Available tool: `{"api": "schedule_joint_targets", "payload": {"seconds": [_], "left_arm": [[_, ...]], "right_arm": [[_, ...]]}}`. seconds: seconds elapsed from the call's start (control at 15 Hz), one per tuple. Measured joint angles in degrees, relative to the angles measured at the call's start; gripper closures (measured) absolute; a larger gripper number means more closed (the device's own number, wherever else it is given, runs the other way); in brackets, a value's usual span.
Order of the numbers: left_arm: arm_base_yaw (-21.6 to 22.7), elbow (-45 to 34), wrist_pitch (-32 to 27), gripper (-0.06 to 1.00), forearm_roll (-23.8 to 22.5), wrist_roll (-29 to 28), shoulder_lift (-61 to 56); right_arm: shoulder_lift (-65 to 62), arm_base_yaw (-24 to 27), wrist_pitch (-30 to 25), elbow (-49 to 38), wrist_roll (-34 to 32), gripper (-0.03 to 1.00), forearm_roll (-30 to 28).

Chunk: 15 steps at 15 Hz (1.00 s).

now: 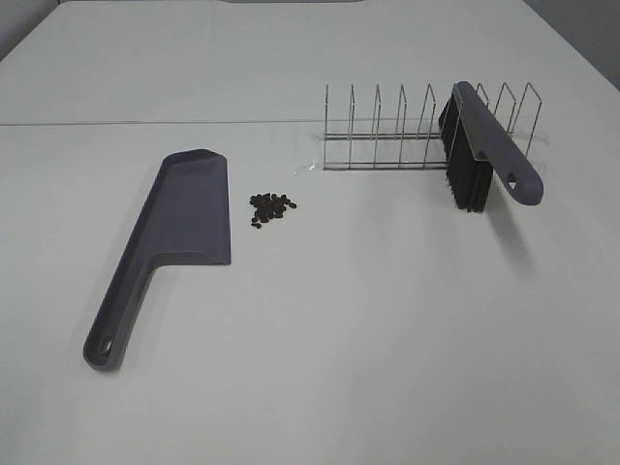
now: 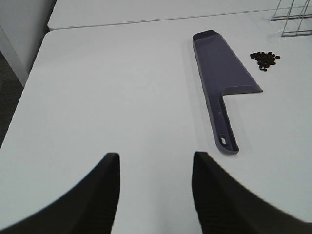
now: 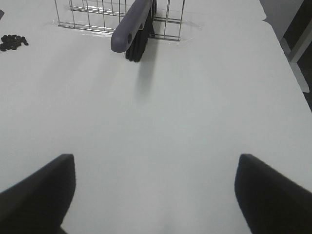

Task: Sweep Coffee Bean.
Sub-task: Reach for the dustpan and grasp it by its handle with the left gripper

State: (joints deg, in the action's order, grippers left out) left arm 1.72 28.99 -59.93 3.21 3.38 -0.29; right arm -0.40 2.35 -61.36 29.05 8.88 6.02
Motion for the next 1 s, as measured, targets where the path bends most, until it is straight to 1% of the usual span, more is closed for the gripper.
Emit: {"api": "schedule_joint_targets", "payload": {"seconds": [1.0], "left_arm": [[0.00,0.00,0.00,0.49,0.00,0.00,0.00]], "right_arm": [[0.00,0.00,0.00,0.00,0.00,0.13,0.00]]}}
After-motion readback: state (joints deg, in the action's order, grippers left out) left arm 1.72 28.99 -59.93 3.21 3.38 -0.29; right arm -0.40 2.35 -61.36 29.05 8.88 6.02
